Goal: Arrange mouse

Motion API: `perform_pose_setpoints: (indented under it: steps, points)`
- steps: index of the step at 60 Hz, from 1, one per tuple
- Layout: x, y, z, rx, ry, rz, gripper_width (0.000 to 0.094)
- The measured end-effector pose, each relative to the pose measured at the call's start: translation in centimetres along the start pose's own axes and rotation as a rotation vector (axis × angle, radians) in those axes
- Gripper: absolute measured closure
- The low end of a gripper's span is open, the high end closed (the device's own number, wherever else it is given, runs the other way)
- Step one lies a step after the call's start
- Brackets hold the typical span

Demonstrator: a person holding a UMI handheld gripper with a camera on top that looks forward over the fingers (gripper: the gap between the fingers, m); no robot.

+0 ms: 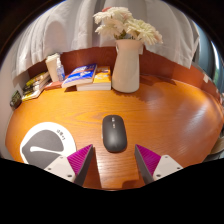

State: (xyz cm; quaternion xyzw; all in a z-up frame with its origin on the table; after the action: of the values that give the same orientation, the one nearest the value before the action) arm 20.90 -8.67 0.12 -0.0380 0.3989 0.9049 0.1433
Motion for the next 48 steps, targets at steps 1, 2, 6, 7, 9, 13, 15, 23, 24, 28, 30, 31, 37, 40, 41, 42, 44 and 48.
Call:
perform_pose_setpoints:
  steps: [1, 2, 6, 7, 9, 13, 15, 23, 24, 28, 30, 31, 37, 40, 41, 42, 44, 48]
  points:
    - [0.1, -0.5, 0.5, 0.0, 0.0, 0.005, 0.0092]
    - [0.3, -0.9, 0.9, 0.0, 0.0, 0.01, 0.0093]
    - [0.9, -2.6, 2.6, 0.002, -0.01, 0.039, 0.0106]
    - [1.0, -2.9, 2.9, 0.004, -0.013, 0.045, 0.0124]
    - [0.9, -3.5, 3.6, 0.005, -0.009, 0.042, 0.0188]
    - [1.1, -4.3, 4.5, 0.006, 0.005, 0.053, 0.0358]
    - [1.0, -4.6, 4.8, 0.007, 0.013, 0.053, 0.0475]
    - [1.1, -4.8, 4.7, 0.01, 0.018, 0.043, 0.0537]
    - [1.1, -4.8, 4.7, 0.009, 0.016, 0.042, 0.0543]
    - [1.1, -4.9, 4.7, 0.016, 0.013, 0.04, 0.0614]
    - [1.2, -5.0, 4.6, 0.024, 0.011, 0.04, 0.0615]
    - [1.2, -5.0, 4.6, 0.029, 0.011, 0.04, 0.0615]
    - [1.2, -4.8, 4.8, 0.065, -0.005, 0.055, 0.0615]
    - [0.8, -4.2, 5.8, 0.062, -0.037, 0.053, 0.0615]
    - [0.4, -3.7, 6.4, 0.059, -0.037, 0.05, 0.0615]
    - [0.1, -3.3, 6.9, 0.052, -0.041, 0.046, 0.0615]
    - [-0.5, -2.4, 8.3, 0.029, -0.058, 0.035, 0.0614]
    - [-1.4, 0.2, 11.6, -0.029, -0.093, 0.022, 0.0614]
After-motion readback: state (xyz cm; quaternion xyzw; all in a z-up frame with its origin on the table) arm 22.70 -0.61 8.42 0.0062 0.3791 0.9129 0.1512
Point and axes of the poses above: the point between the fingertips, and its own axes, seen from behind it with the camera up: x to the left, z up, y backward, against the way the camera looks, the point moved 2 cm from there along y, backward, against the way the camera looks, and after that the axes turned 13 degrees about -z, right-handed, at the moved point
